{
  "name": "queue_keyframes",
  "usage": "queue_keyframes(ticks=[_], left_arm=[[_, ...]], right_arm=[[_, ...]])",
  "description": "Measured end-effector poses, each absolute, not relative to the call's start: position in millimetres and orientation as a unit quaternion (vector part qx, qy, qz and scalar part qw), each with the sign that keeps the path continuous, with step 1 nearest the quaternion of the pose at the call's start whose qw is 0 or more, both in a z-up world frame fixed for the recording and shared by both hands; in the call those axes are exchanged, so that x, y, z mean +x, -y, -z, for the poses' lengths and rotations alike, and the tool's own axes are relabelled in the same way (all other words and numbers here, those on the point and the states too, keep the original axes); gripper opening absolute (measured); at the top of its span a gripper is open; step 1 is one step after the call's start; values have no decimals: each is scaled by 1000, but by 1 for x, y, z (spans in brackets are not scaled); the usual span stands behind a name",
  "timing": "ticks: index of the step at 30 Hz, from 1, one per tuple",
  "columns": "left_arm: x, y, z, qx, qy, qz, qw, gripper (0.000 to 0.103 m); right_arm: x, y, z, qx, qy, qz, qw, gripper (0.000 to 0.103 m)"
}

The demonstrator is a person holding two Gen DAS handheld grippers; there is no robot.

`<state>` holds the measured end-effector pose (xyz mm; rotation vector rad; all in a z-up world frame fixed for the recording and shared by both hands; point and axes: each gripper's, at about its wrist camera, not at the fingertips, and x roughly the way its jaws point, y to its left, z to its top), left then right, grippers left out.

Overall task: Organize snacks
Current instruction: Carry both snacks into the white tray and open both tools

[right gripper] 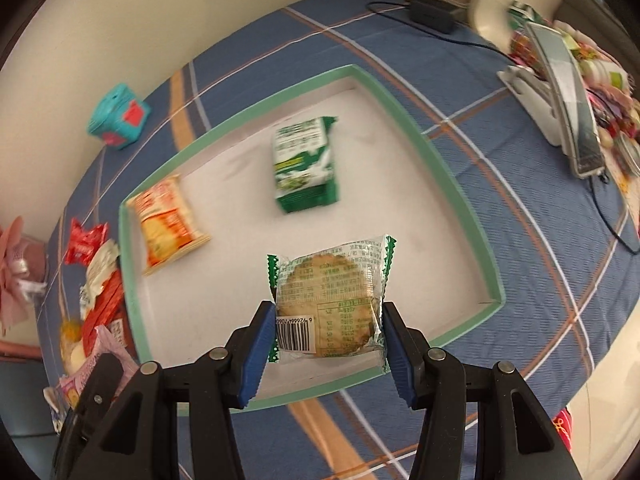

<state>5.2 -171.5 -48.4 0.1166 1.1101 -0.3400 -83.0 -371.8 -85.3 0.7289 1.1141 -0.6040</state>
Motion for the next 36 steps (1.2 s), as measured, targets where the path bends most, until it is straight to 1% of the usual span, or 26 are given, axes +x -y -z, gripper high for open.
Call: queue_keyframes(ticks=[9, 13, 19, 29, 33, 36], left_arm=[[4, 203, 63, 76, -527, 170, 829, 76], [6, 210, 75, 85, -531, 167, 826, 76], [9, 210, 87, 91, -544, 159, 819, 76], [8, 208, 98, 89, -557, 162, 810, 77], [7, 209, 97, 89, -560, 172, 806, 81], [8, 209, 94, 94, -555, 165, 810, 84]], right_arm=[[-90, 381, 89, 340, -509, 292, 735, 56], [-79, 380, 101, 343, -521, 288, 727, 56], [-75, 377, 119, 341, -544, 286, 712, 58], [-77, 372, 122, 325, -550, 289, 713, 58], [-74, 372, 120, 319, -549, 293, 715, 67], [-76, 373, 115, 316, -545, 298, 717, 70]])
